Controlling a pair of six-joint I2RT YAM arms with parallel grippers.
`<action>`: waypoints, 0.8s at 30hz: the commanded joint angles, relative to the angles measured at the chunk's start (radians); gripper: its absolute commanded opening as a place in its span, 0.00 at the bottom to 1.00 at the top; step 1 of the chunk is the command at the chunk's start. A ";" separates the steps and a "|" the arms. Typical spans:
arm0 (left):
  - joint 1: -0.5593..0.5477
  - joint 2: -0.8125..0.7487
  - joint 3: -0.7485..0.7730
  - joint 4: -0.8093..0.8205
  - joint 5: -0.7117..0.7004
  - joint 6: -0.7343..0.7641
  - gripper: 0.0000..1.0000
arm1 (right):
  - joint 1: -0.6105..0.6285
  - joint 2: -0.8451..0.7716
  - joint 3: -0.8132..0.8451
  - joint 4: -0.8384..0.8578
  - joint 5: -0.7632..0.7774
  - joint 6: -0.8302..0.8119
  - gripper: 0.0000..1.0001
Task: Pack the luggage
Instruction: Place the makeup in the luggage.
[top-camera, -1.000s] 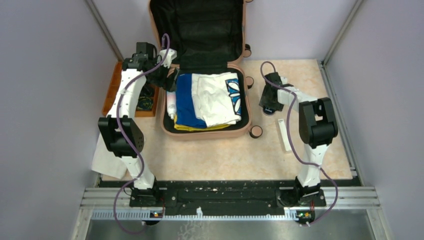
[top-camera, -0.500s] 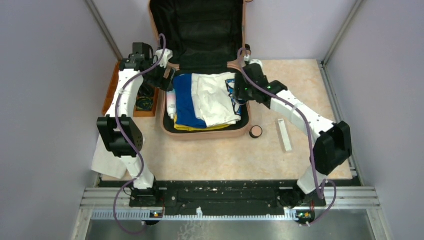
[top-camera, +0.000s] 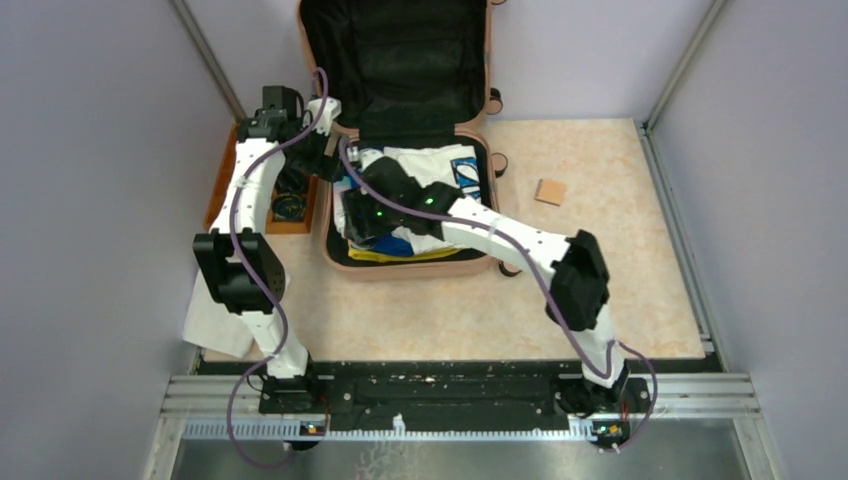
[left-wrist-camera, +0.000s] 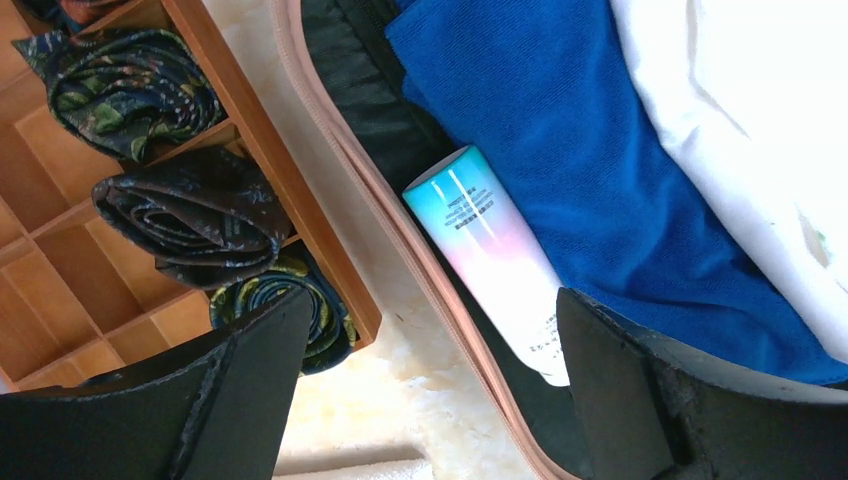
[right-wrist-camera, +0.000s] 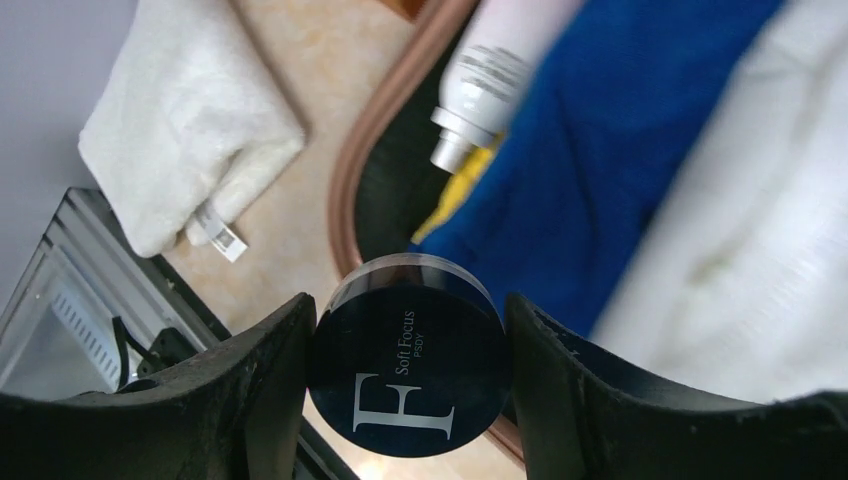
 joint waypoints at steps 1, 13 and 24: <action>0.021 -0.012 -0.025 0.034 0.002 -0.031 0.99 | 0.035 0.126 0.171 0.028 -0.073 -0.036 0.17; 0.038 -0.031 -0.060 0.052 -0.003 -0.023 0.99 | 0.040 0.307 0.270 0.067 -0.034 -0.027 0.18; 0.039 -0.042 -0.069 0.049 0.014 -0.023 0.99 | 0.048 0.413 0.379 -0.021 0.195 -0.083 0.23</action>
